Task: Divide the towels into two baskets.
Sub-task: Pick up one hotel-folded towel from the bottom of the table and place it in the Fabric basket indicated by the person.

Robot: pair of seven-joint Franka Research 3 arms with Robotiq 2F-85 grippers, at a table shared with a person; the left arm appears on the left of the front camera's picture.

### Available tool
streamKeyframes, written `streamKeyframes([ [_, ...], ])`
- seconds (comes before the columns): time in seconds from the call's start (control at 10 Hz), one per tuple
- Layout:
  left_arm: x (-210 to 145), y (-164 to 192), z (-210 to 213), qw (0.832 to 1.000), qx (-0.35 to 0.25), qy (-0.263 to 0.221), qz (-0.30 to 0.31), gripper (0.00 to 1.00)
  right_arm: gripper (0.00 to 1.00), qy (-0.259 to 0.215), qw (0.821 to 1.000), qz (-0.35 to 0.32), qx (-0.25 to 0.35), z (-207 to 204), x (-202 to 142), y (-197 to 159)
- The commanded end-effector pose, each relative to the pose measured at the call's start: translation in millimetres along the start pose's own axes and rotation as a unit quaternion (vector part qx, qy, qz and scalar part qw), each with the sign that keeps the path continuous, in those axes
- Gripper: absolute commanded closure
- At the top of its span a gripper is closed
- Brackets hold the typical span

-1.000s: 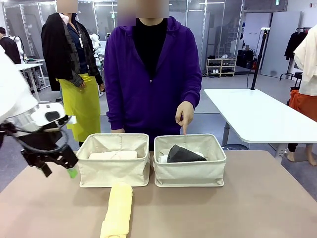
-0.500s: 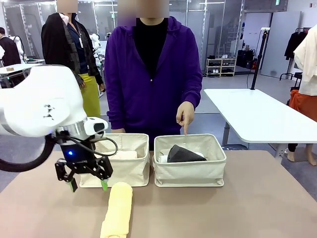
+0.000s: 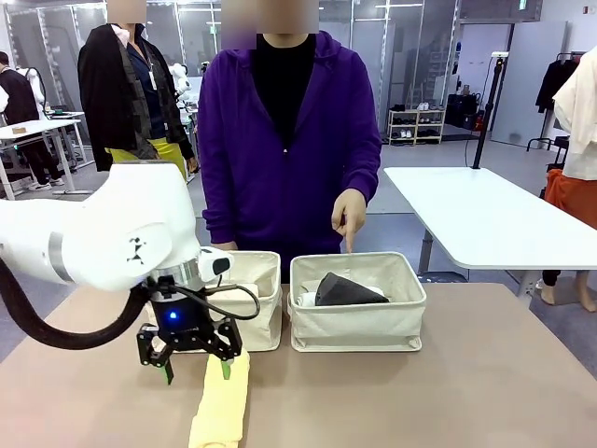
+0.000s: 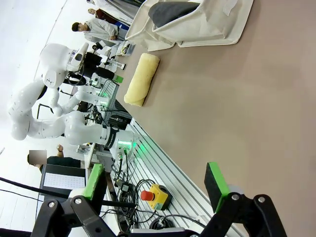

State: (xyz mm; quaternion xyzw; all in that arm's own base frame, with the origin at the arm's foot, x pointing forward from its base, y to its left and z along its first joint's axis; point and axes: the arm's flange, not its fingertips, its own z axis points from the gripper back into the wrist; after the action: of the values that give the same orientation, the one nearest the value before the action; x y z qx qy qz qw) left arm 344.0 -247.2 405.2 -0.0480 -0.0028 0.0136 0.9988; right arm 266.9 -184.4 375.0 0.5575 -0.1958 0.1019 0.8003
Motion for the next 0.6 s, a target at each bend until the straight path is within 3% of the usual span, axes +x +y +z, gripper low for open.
streamKeyframes([
  [0.0,2,-11,-23,1.000,0.001,-0.022,0.006,0.00,0.00,-0.007,1.000,0.003,0.006,2,1,4],
  [0.5,12,-25,-62,0.999,0.021,-0.026,0.027,0.00,0.00,-0.007,1.000,0.003,0.006,2,1,4],
])
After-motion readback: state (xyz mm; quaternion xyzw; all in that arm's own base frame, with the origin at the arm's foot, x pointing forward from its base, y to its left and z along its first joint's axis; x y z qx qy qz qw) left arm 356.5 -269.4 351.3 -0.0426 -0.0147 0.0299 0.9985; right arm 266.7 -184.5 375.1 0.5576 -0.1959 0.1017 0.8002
